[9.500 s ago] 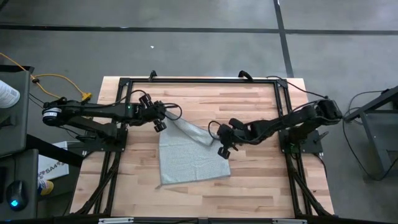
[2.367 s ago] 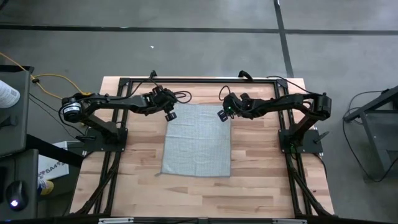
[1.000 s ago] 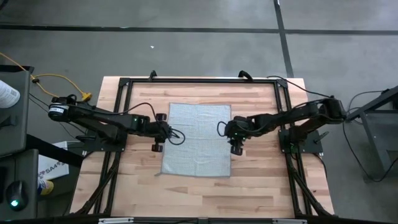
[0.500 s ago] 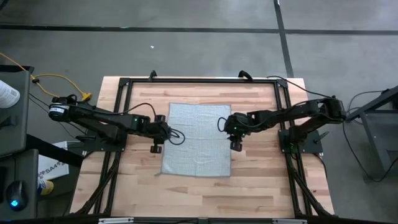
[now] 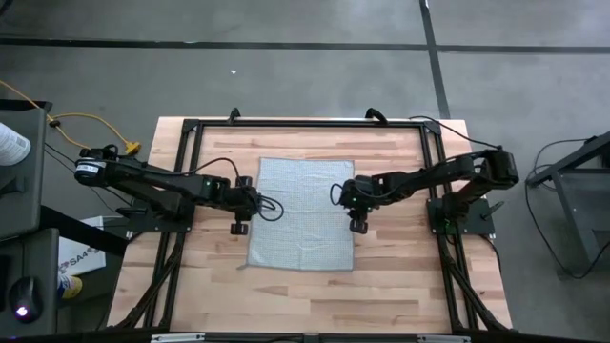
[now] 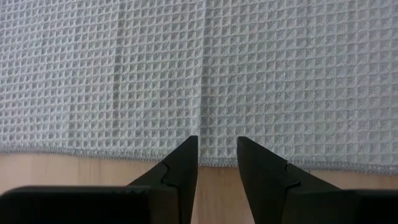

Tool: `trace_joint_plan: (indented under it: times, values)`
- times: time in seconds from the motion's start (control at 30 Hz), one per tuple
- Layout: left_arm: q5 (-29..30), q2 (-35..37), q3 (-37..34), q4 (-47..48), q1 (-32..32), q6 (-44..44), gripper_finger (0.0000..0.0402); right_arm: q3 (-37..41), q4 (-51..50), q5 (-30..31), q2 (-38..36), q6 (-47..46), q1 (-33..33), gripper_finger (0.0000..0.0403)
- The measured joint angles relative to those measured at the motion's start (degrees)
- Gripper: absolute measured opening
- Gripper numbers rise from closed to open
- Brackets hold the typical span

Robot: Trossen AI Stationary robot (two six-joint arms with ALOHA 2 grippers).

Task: Fold microfiber towels
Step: Fold the gray towel

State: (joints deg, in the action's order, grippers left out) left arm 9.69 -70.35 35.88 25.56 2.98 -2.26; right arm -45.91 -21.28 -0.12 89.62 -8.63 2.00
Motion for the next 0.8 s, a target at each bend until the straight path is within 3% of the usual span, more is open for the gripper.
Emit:
trace_joint_plan:
  times: [0.53, 0.8]
  values:
    - [-0.1, 0.0, 0.0, -0.1, 0.0, 1.7, 0.0111, 0.0, 0.1, -0.4, 0.8, 0.9, 0.3, 0.0111]
    - [-0.1, -0.1, 0.0, -0.1, 0.0, 2.1, 0.0111, -0.1, 2.3, -0.4, 5.3, 1.4, 0.3, 0.0123]
